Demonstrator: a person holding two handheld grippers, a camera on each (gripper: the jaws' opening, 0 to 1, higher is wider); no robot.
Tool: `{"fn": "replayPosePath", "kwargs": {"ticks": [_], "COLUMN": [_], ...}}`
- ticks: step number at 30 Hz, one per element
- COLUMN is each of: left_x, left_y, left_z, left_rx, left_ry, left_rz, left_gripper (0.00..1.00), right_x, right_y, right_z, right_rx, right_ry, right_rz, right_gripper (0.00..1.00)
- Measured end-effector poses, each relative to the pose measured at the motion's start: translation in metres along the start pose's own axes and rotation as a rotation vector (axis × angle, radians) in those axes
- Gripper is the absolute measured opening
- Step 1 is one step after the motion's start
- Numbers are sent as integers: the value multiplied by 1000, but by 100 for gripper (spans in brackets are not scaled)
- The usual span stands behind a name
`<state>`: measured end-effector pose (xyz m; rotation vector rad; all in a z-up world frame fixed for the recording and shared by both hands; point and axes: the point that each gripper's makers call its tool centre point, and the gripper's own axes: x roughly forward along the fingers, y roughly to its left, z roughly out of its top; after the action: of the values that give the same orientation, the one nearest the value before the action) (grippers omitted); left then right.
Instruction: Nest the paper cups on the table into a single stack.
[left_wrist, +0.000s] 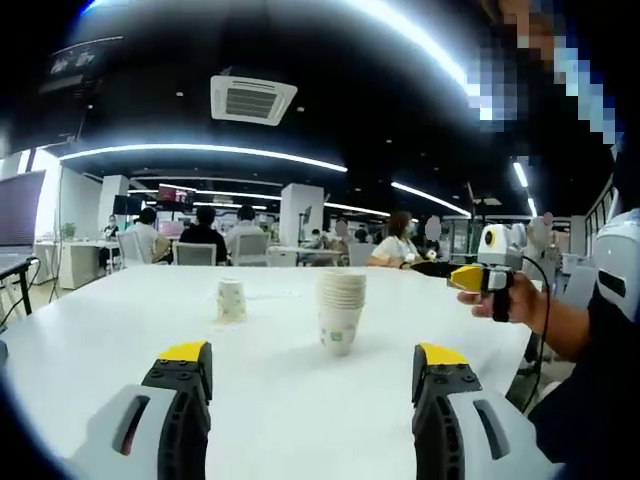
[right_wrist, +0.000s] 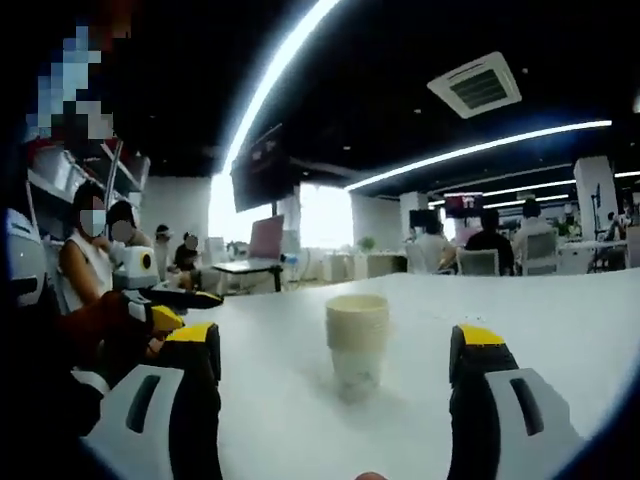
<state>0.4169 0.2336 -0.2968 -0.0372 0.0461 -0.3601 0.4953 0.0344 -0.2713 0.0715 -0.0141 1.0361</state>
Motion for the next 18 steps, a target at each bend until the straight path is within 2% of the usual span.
{"fn": "replayPosePath", "kwargs": {"ticks": [4,7,10,13,18], "left_x": [-2,-2,-1,-2,-3], "left_y": [0,0,1,2,5], "left_z": [-4,-8,-10,-10,-12], "left_rx": [-3,-9,-9,-14,-24], "left_ry": [5,14,18,19,22], "left_rz": [9,7,8,8,9], "left_gripper": [88,87,87,87,86], "right_x": [-2,-7,-8,-9,-10], "right_y": [-2,-6,-10,-8,-7], "right_z": [-9,-8,-15,-19,-19], "right_rx": [14,35,66,94,86], "right_ry": [22,-15,-13,3,-41], "right_rz": [-27,-57,-77,-70,-70], "right_gripper": [96,91,89,88,81]}}
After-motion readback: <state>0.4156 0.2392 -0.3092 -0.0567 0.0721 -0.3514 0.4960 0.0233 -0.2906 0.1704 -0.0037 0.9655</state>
